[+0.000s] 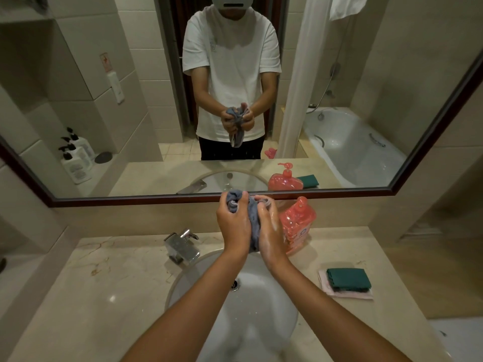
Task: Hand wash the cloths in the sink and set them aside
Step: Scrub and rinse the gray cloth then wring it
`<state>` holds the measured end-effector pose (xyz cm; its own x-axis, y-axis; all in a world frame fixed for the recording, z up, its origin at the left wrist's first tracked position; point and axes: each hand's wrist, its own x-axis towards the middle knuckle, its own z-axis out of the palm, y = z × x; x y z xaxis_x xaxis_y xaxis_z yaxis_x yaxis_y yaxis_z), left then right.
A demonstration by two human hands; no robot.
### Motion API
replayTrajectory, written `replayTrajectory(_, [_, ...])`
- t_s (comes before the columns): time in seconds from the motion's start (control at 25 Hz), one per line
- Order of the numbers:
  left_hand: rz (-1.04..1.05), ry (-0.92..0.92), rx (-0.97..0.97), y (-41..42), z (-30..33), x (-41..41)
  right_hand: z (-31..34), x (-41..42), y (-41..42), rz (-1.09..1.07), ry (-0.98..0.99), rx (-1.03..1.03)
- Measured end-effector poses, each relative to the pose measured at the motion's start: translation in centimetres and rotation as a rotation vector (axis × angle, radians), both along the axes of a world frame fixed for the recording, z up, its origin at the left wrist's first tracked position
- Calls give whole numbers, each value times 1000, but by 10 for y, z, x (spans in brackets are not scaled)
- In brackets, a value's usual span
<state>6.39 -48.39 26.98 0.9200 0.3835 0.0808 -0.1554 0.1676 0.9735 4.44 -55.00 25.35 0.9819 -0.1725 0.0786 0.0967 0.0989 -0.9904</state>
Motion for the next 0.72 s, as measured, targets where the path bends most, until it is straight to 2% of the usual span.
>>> replayTrajectory(0.12, [-9,14,-24,2,3,6,-3,-1,5,-98,-67,-156])
replayTrajectory(0.24, [-127,114,-137,3,-2,1,1,6,-1,-233,-94,-254])
replayTrajectory(0.36, [-203,140,-49,9,-8,-3,3,13,-15,-246,-111,-382])
replayTrajectory(0.44, [-214,134,-13,13,-8,-7,4,20,-22,-255,-28,-449])
replayTrajectory(0.6, [-105,111,83,15,-7,-10,2,31,-20,-153,203,-275])
replayTrajectory(0.72, [47,132,162,24,-3,-5,-5,32,-27,-169,215,-108])
